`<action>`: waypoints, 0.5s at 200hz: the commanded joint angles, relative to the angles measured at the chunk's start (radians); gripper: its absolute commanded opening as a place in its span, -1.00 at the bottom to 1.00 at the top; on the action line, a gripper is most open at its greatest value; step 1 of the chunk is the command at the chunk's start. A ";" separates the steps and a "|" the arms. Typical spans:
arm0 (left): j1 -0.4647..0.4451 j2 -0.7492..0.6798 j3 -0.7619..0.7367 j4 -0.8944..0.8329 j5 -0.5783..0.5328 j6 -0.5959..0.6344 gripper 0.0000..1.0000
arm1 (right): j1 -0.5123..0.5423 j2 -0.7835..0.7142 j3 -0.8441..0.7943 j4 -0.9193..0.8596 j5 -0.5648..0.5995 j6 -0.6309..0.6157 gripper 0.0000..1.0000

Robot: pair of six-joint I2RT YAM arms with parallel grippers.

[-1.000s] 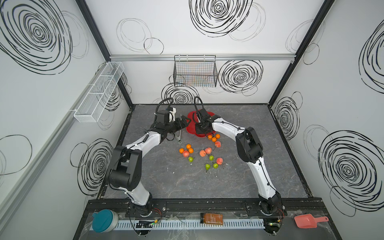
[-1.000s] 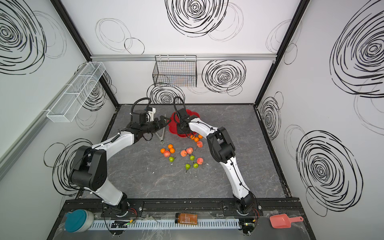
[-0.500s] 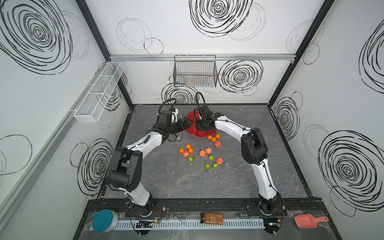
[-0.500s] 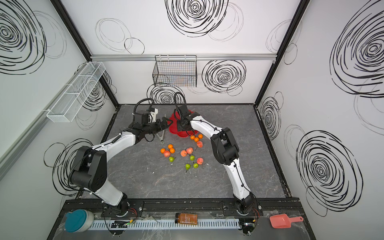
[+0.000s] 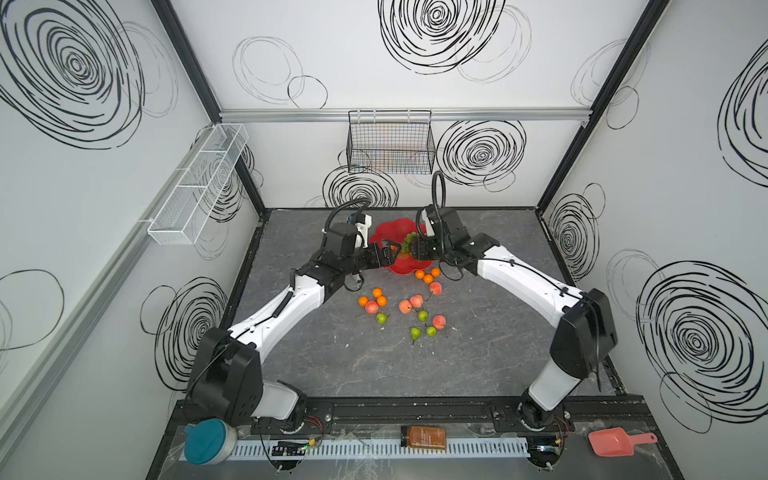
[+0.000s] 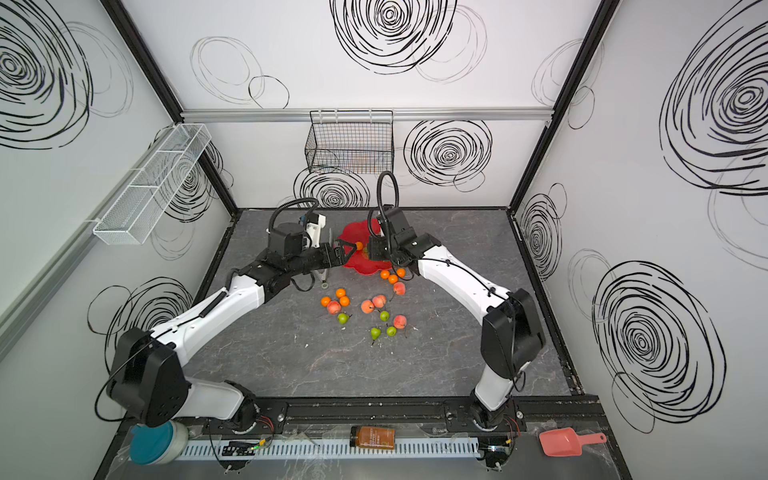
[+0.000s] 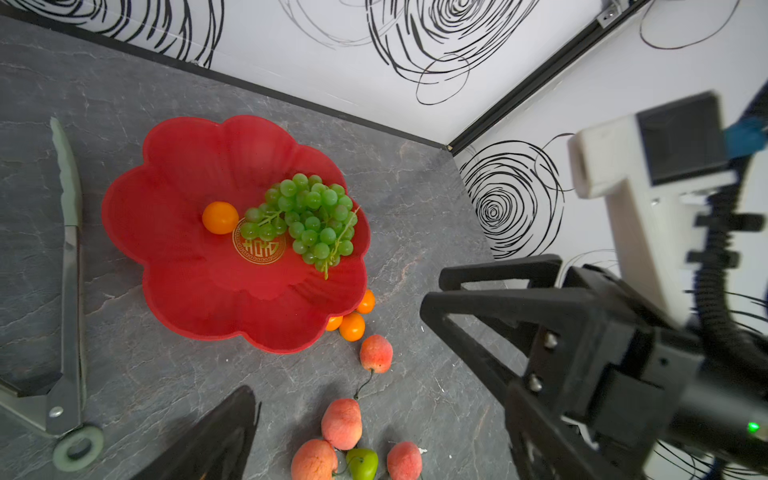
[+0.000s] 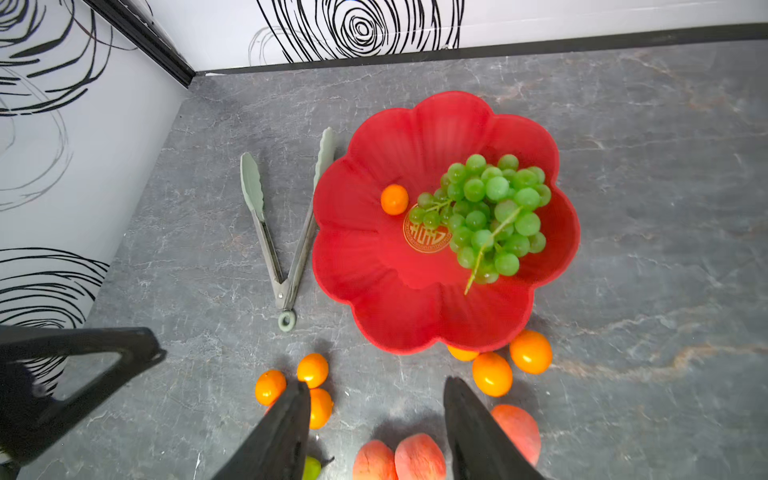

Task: Place and organize the fake fruits in the fruit bowl
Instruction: 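Move the right gripper back toward the tomatoes beside the bowl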

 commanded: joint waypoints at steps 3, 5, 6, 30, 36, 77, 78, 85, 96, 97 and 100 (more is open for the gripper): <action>-0.041 -0.038 -0.047 -0.067 -0.038 0.049 0.92 | -0.003 -0.137 -0.171 0.106 0.050 0.025 0.11; -0.045 -0.040 -0.050 -0.068 -0.034 0.050 0.92 | -0.003 -0.148 -0.178 0.115 0.055 0.029 0.11; -0.046 -0.041 -0.052 -0.068 -0.033 0.051 0.92 | -0.005 -0.153 -0.196 0.115 0.056 0.031 0.11; -0.105 -0.067 -0.080 -0.071 -0.026 0.065 0.92 | -0.047 -0.263 -0.340 0.152 0.057 0.071 0.12; -0.121 -0.070 -0.080 -0.077 -0.029 0.074 0.92 | -0.061 -0.281 -0.366 0.149 0.052 0.079 0.12; -0.196 -0.048 -0.061 -0.081 -0.030 0.111 0.92 | -0.153 -0.357 -0.488 0.116 -0.005 0.082 0.20; -0.197 -0.046 -0.060 -0.081 -0.029 0.112 0.92 | -0.155 -0.357 -0.488 0.113 -0.007 0.081 0.21; -0.203 -0.035 -0.049 -0.080 -0.024 0.117 0.92 | -0.172 -0.354 -0.493 0.100 -0.020 0.074 0.22; -0.211 -0.019 -0.033 -0.079 -0.022 0.130 0.92 | -0.195 -0.342 -0.494 0.072 -0.037 0.073 0.22; -0.212 -0.018 -0.032 -0.079 -0.022 0.131 0.92 | -0.197 -0.341 -0.494 0.069 -0.037 0.074 0.22; -0.214 -0.013 -0.028 -0.079 -0.020 0.136 0.92 | -0.201 -0.337 -0.491 0.058 -0.039 0.075 0.22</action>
